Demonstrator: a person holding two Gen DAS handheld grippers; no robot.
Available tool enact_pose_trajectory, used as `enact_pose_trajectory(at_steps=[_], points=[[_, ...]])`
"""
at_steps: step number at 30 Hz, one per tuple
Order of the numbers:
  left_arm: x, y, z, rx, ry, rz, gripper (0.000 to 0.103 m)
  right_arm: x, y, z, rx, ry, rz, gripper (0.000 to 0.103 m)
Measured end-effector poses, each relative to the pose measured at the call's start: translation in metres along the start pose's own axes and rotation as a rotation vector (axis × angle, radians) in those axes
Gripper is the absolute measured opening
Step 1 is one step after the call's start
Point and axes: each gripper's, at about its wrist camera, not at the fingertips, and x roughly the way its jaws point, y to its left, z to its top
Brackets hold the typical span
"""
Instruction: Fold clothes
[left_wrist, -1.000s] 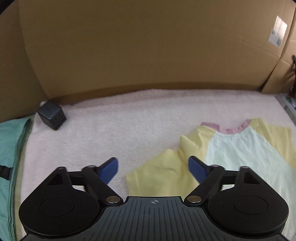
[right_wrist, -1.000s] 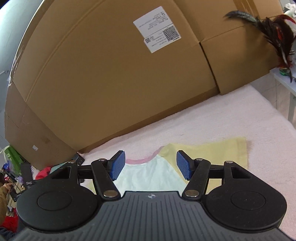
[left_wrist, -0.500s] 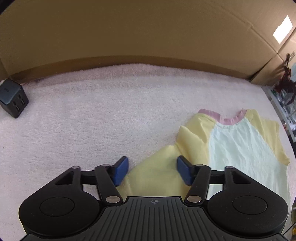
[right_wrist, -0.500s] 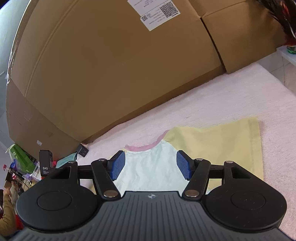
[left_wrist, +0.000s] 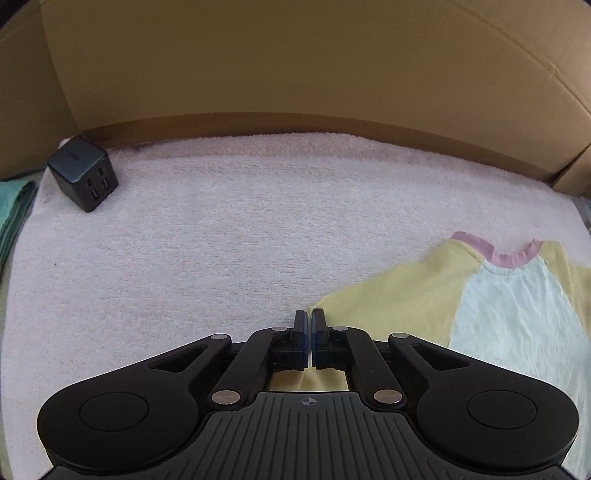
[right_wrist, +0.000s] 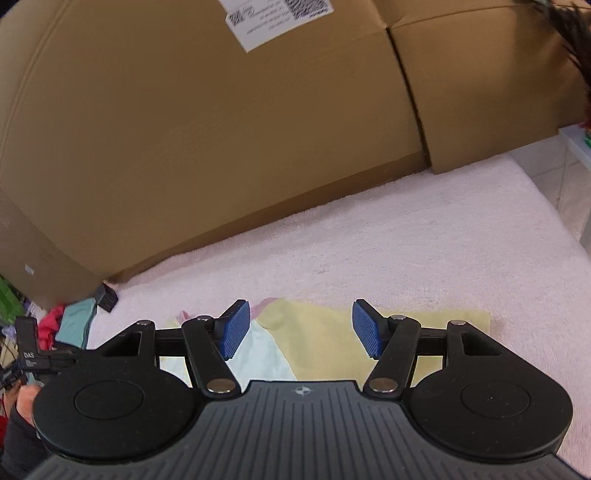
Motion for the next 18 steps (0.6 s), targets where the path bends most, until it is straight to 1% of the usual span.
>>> enact_pose_trajectory(at_steps=[5, 13, 14, 15, 17, 18], points=[[-0.003, -0.005, -0.001, 0.021, -0.005, 0.027, 0.000, 0.045, 0.016, 0.015, -0.177, 0.097, -0.016, 0.071], [0.001, -0.009, -0.001, 0.037, 0.000, 0.046, 0.000, 0.097, 0.029, 0.025, -0.252, 0.256, 0.029, 0.071], [0.002, -0.010, -0.001, 0.042, 0.000, 0.049, 0.000, 0.102, 0.032, 0.025, -0.260, 0.274, 0.019, 0.071], [0.003, -0.011, -0.001, 0.047, -0.001, 0.052, 0.000, 0.105, 0.035, 0.023, -0.271, 0.287, 0.027, 0.071], [0.003, -0.013, -0.001, 0.054, -0.006, 0.060, 0.000, 0.109, 0.043, 0.019, -0.303, 0.309, 0.045, 0.068], [0.003, -0.014, -0.001, 0.056, -0.010, 0.067, 0.000, 0.109, 0.047, 0.017, -0.322, 0.306, 0.044, 0.056]])
